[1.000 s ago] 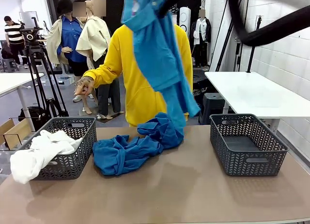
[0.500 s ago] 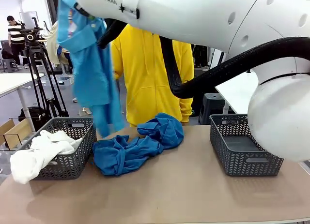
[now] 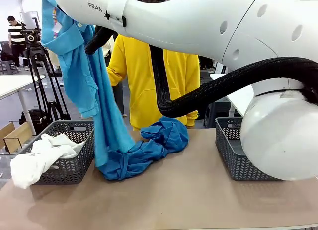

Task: Sort the tops and bottoms.
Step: Sort the clothes according to human instructions.

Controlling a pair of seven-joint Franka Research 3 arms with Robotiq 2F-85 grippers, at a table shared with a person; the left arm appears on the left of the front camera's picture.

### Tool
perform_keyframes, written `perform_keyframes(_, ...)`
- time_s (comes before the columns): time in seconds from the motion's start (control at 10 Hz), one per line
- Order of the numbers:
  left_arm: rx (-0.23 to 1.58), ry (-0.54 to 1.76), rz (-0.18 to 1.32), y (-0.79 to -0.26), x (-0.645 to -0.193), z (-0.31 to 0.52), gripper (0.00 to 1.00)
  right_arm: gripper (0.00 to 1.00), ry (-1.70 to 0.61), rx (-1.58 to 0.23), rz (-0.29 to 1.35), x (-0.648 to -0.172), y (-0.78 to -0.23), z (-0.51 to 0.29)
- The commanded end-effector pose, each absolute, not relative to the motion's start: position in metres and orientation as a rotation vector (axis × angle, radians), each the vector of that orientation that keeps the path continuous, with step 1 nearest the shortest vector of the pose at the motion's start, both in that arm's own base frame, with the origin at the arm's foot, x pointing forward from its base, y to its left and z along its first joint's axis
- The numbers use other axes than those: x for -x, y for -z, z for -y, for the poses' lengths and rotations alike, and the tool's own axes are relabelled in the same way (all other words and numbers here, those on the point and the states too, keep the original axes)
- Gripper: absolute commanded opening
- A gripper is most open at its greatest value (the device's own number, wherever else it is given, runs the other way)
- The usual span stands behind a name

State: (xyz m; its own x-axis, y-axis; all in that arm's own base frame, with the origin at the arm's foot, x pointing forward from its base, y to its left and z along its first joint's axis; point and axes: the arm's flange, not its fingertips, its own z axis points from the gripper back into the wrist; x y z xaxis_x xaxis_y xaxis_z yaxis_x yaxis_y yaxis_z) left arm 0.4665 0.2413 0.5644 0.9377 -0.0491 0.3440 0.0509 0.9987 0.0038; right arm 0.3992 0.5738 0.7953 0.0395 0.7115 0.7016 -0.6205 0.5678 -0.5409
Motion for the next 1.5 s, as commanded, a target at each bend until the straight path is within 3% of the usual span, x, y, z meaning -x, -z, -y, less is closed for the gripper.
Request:
perform_keyframes(0.0,-0.012,0.061,0.343,-0.565,-0.464,-0.242,1.00,0.00,-1.027,0.091,1.142,-0.398,-0.799,-0.573)
perform_keyframes(0.3,-0.012,0.061,0.343,-0.565,-0.464,-0.242,1.00,0.00,-1.023,0.098,1.140,-0.399,-0.795,-0.574)
perform_keyframes(0.4,-0.012,0.061,0.343,-0.565,-0.464,-0.242,1.00,0.00,-0.917,0.138,1.156,-0.426,-0.803,-0.587)
perform_keyframes(0.6,-0.012,0.061,0.343,-0.565,-0.464,-0.242,1.00,0.00,-0.929,0.143,1.153,-0.456,-0.812,-0.611)
perform_keyframes(0.7,-0.012,0.061,0.343,-0.565,-0.464,-0.242,1.00,0.00,-0.967,0.118,1.140,-0.417,-0.786,-0.570)
perform_keyframes(0.9,-0.012,0.061,0.343,-0.565,-0.464,-0.242,1.00,0.00,-0.949,0.140,1.135,-0.433,-0.775,-0.568)
perform_keyframes(1.1,-0.012,0.061,0.343,-0.565,-0.464,-0.242,1.00,0.00,-0.627,0.078,1.085,-0.450,-0.785,-0.577)
perform_keyframes(1.4,-0.012,0.061,0.343,-0.565,-0.464,-0.242,1.00,0.00,-0.314,-0.169,1.122,-0.481,-0.800,-0.612)
